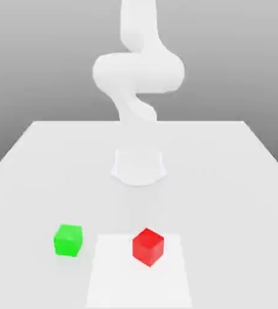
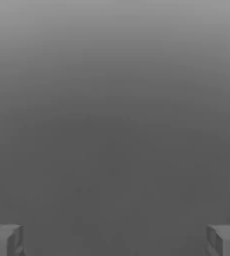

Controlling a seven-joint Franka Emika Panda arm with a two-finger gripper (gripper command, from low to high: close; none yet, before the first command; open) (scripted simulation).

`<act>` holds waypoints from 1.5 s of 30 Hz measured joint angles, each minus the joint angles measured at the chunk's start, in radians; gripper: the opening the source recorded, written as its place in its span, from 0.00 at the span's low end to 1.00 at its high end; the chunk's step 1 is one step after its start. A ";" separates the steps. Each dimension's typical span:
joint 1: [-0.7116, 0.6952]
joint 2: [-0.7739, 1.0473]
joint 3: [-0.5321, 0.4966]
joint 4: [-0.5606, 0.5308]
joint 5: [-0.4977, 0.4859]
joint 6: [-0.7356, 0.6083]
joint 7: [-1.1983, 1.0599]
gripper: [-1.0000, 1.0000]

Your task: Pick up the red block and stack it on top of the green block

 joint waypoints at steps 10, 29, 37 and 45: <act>-0.140 0.362 0.162 -0.240 -0.062 0.224 0.384 0.50; -0.090 0.928 0.092 -0.430 -0.154 0.638 0.783 0.50; -0.073 0.956 0.069 -0.427 -0.179 0.663 0.801 0.00; -0.123 0.789 0.158 -0.448 -0.027 0.526 0.692 0.00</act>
